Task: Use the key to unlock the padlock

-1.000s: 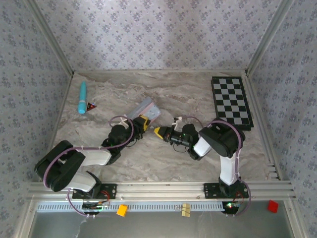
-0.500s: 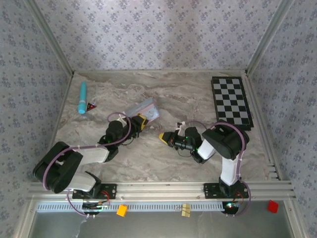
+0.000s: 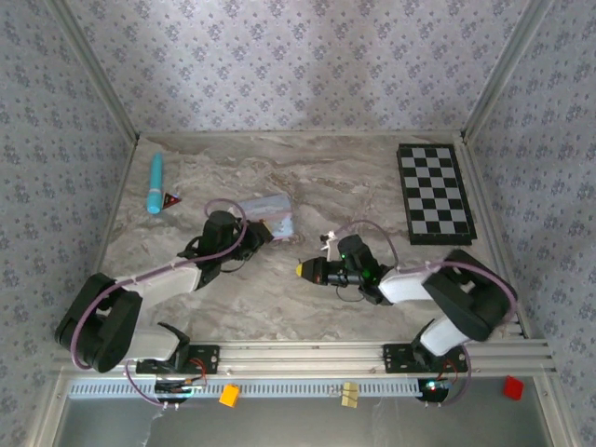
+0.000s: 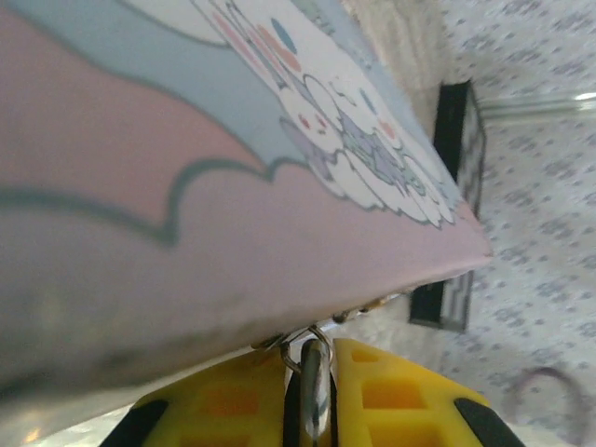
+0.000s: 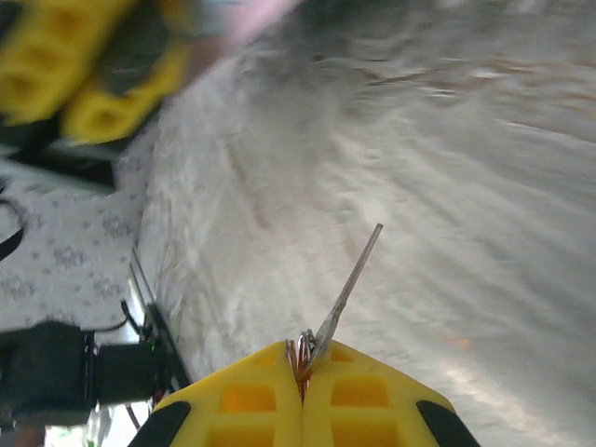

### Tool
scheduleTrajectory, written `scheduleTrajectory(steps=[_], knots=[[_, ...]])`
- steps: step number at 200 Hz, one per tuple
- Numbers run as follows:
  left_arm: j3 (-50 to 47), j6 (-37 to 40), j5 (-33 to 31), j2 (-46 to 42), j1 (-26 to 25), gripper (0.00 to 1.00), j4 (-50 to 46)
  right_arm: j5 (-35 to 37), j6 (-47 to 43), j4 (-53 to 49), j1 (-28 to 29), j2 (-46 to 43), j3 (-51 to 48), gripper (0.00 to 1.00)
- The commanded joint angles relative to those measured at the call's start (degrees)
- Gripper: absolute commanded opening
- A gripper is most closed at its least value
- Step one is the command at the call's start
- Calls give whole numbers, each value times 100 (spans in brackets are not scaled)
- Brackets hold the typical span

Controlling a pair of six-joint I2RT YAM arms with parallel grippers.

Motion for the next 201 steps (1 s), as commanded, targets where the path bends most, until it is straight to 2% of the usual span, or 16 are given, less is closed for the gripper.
scheduleTrajectory(steps=[1, 50, 84, 111, 129, 154, 188, 201], knots=[[91, 896, 80, 2, 36, 0, -586, 233, -1682, -1436, 162, -652, 58, 0], [-141, 1234, 145, 334, 30, 0, -882, -308, -2943, -1555, 524, -1565, -112, 0], [-194, 1434, 149, 464, 27, 8, -1039, -52, -3609, -2077, 856, -1957, 57, 0], [-196, 1592, 146, 569, 31, 16, -1154, -19, -3906, -1965, 919, -2142, -36, 0], [-246, 1669, 191, 541, 37, 26, -1165, 108, -4033, -1751, 968, -2295, -161, 0], [-398, 1863, 158, 31, 25, 51, -1276, 22, -4129, -1819, 924, -2343, -105, 0], [-629, 2451, -115, -1749, -2, 72, -1885, -71, -4244, -1848, 857, -2365, -115, 0], [-741, 2729, -22, -2553, -17, 77, -1947, -171, -4268, -1845, 804, -2384, -96, 0]])
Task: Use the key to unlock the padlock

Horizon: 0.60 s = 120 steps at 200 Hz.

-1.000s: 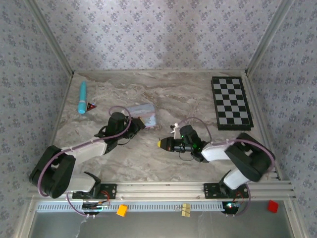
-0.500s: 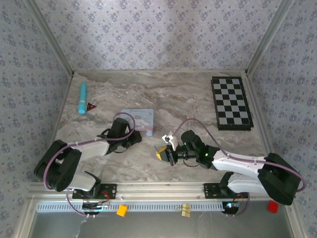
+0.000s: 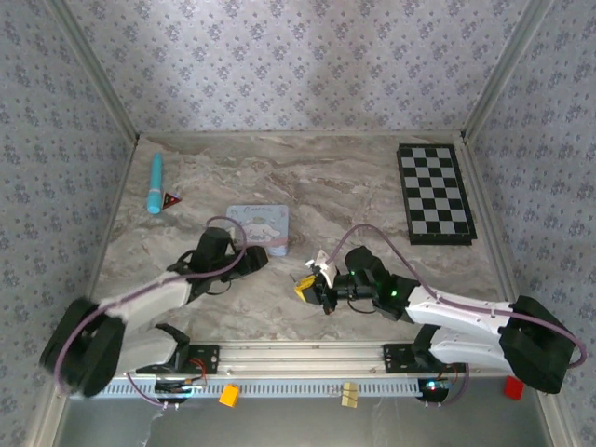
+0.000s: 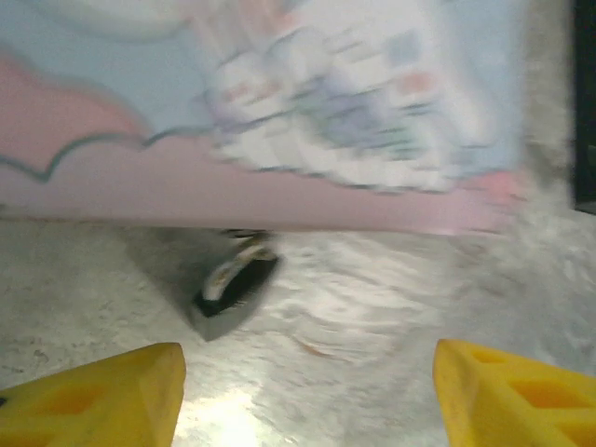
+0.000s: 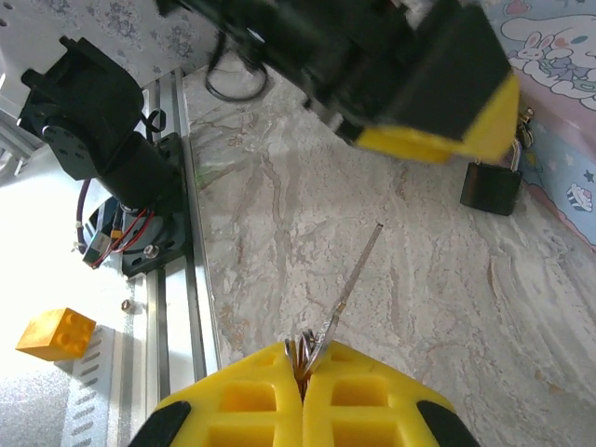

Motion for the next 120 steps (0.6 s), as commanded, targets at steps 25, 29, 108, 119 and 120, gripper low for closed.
scheduleTrajectory(steps=[25, 29, 108, 119, 120], knots=[[-295, 994, 727, -2301, -37, 85, 8, -329, -294, -99, -120, -130, 175, 0], [-300, 1025, 863, -2408, -37, 86, 67, -372, -302, -132, -120, -135, 201, 0], [271, 1969, 2228, -1601, -973, 86, 567, -779, -313, -301, -102, -223, 565, 0], [357, 1997, 2290, -1430, -1050, 85, 649, -803, -305, -277, -95, -228, 572, 0], [360, 2000, 2298, -1415, -1058, 85, 652, -805, -304, -275, -94, -228, 573, 0]])
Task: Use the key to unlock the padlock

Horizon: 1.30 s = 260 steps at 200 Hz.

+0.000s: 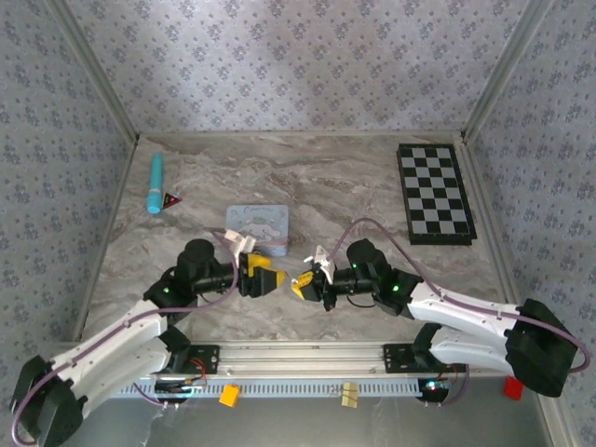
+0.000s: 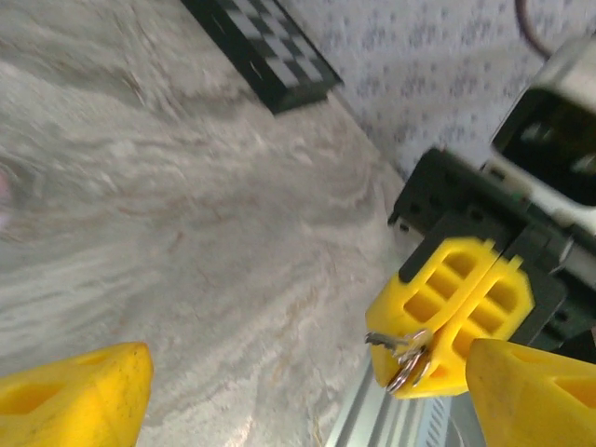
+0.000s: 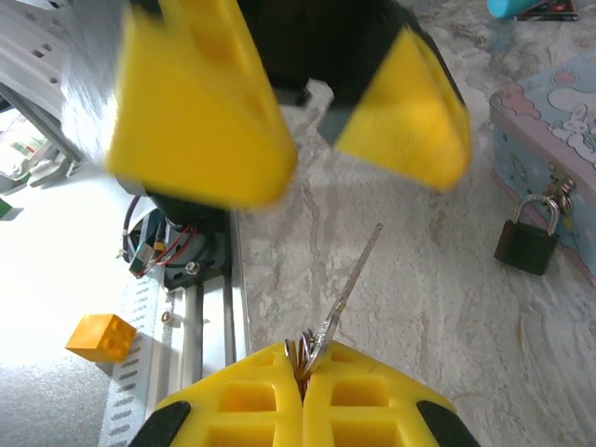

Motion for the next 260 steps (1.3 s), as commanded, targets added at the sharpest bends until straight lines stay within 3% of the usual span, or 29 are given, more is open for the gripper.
scheduleTrajectory(steps=[1, 41, 73, 206, 260], knots=[[414, 377, 435, 232, -144, 84, 339, -193, -70, -53, 11, -99, 186, 0], [576, 295, 755, 596, -208, 72, 632, -281, -2, 58, 23, -90, 180, 0], [650, 308, 894, 697, -234, 54, 565, -325, 27, 122, -11, -120, 156, 0], [776, 286, 1181, 680, -288, 40, 598, -655, 328, 482, -256, -55, 73, 0], [812, 233, 1268, 666, -314, 23, 693, -739, 437, 594, -282, 90, 80, 0]])
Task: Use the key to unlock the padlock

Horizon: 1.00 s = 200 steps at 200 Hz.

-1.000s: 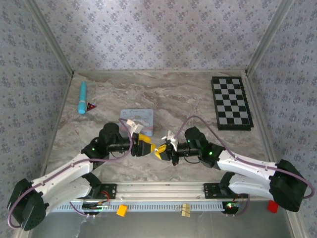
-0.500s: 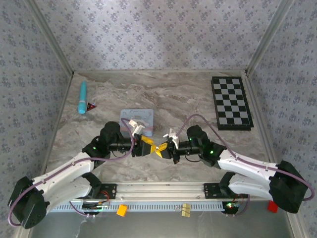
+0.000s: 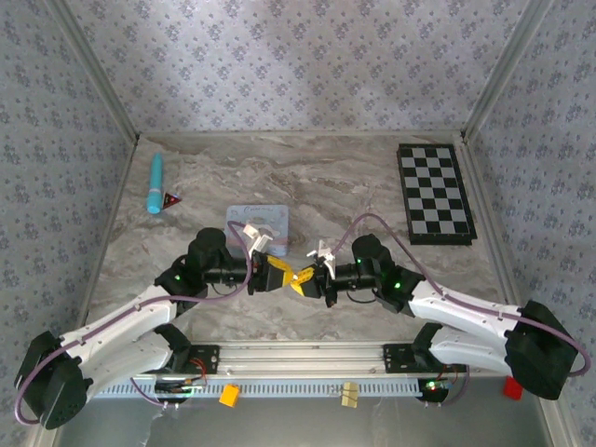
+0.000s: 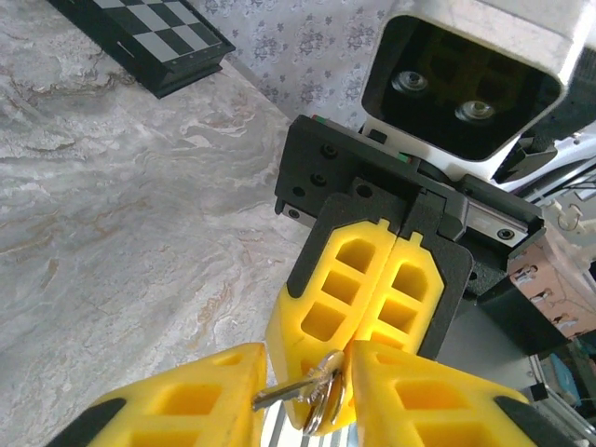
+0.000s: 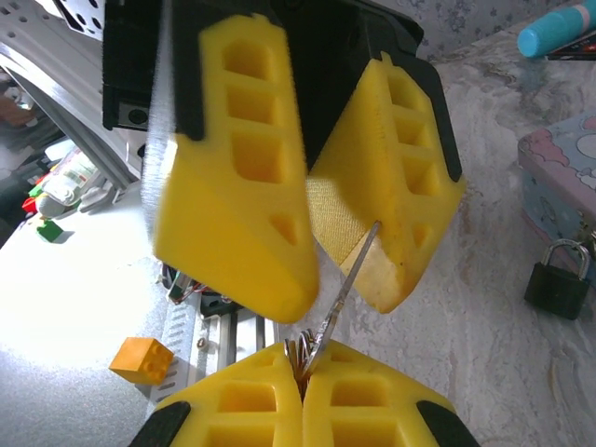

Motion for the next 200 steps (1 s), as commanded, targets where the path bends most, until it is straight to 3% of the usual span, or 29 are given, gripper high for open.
scheduleTrajectory(steps=[1, 54, 62, 94, 102, 118, 133, 141, 153, 165, 176, 200], knots=[[267, 58, 250, -29, -56, 23, 260, -127, 148, 170, -47, 88, 46, 0], [335, 104, -20, -42, -57, 11, 61, -108, 241, 101, -128, 126, 77, 0], [347, 109, -153, -54, -62, 9, 11, -3, 258, 12, -160, 96, 82, 13], [481, 199, -1380, -275, -56, 0, -602, 955, 309, -219, -383, -428, -278, 81], [565, 210, -1838, -327, -52, 0, -863, 1339, 308, -179, -403, -632, -441, 91], [740, 143, -2625, -362, -56, 0, -1264, 2024, 207, -85, -376, -927, -632, 92], [972, -189, -3757, -294, -58, 0, -1814, 2883, 189, 232, -173, -1005, -741, 93], [1136, -393, -4318, -207, -65, 0, -2173, 3452, 44, 554, 148, -972, -813, 99], [1321, -717, -4797, -74, -65, 0, -2533, 4576, -535, 1270, 899, -797, -935, 99], [1364, -1062, -4916, 17, -65, 0, -2582, 5694, -1015, 1879, 1522, -445, -919, 99], [1330, -1387, -4926, 61, -72, 0, -2526, 6284, -1339, 2293, 1789, -9, -825, 98], [1271, -1756, -4902, 92, -139, 0, -2362, 6745, -1674, 3099, 2014, 882, -606, 92]])
